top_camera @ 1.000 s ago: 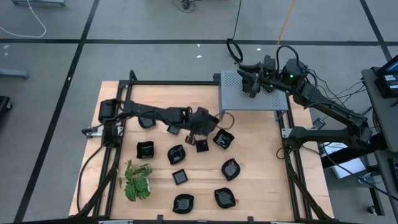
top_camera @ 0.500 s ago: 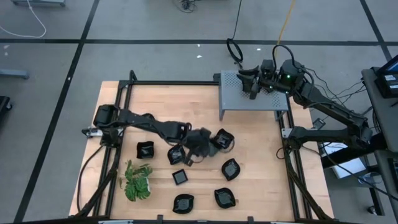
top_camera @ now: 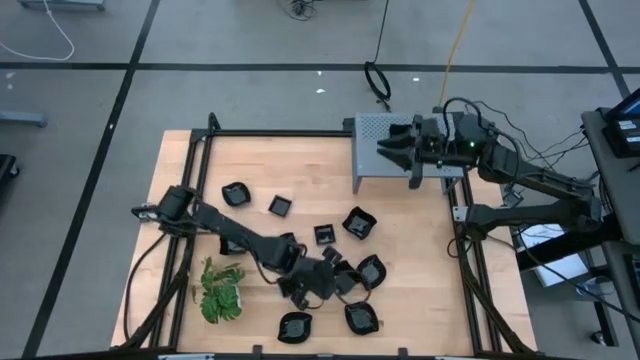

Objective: Pick & Place Mini shaped plates
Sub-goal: Move the black distorted square plate to the middle of the table, then stack the black distorted square plate on the black distorted square plate on the shelf

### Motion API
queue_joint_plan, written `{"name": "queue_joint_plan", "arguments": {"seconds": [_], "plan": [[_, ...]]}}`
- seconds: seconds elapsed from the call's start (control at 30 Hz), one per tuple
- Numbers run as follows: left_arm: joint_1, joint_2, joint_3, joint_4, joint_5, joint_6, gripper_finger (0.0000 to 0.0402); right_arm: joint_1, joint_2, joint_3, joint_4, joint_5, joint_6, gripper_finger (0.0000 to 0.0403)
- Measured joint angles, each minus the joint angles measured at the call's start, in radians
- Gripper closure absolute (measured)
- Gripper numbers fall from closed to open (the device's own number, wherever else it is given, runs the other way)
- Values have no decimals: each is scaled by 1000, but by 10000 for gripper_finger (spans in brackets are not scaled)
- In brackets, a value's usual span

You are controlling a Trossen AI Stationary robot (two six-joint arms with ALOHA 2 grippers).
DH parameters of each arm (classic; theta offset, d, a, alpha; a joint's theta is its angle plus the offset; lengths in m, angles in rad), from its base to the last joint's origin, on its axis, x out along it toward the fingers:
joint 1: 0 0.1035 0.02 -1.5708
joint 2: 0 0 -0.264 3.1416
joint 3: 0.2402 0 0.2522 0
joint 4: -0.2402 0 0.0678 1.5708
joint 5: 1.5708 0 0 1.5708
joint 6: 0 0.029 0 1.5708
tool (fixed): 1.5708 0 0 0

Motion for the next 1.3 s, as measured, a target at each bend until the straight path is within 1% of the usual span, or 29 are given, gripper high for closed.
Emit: {"name": "queue_joint_plan", "arguments": {"seconds": [0.1, 0.17, 0.27, 0.37, 0.5, 0.57, 0.63, 0.83, 0.97, 1.13, 1.2, 1.3], "plan": [[-20, 37, -1, 1, -118, -20, 383, 57, 0, 0, -3, 65, -5, 314], [-26, 47, -1, -8, -149, -44, 386, 90, 0, 0, -4, 99, -7, 314], [-31, 51, 0, -21, -156, -93, 397, 132, 0, 0, -8, 138, -8, 314], [-36, 53, 0, -47, -157, -145, 390, 164, 0, 0, -12, 161, -7, 314], [-33, 53, 0, -23, -157, -175, 368, 187, 1, 0, -16, 163, -7, 314], [-27, 53, 0, -11, -157, -203, 357, 196, 0, 0, -16, 183, -7, 314], [-19, 53, 0, 13, -157, -245, 345, 202, 1, 0, -18, 209, -12, 314], [0, 49, 0, 68, -158, -378, 300, 204, 1, 0, -62, 208, -33, 313], [-3, 12, 3, 61, -158, -434, 272, 211, 1, 0, -152, 210, -36, 303], [-12, -67, 3, 50, -163, -434, 253, 255, 1, 0, -260, 211, -43, 287], [-15, -110, 3, 47, -188, -432, 253, 280, 5, 0, -291, 216, -56, 283], [-15, -179, 4, 51, -256, -429, 252, 327, 27, 0, -339, 274, -85, 282]]}}
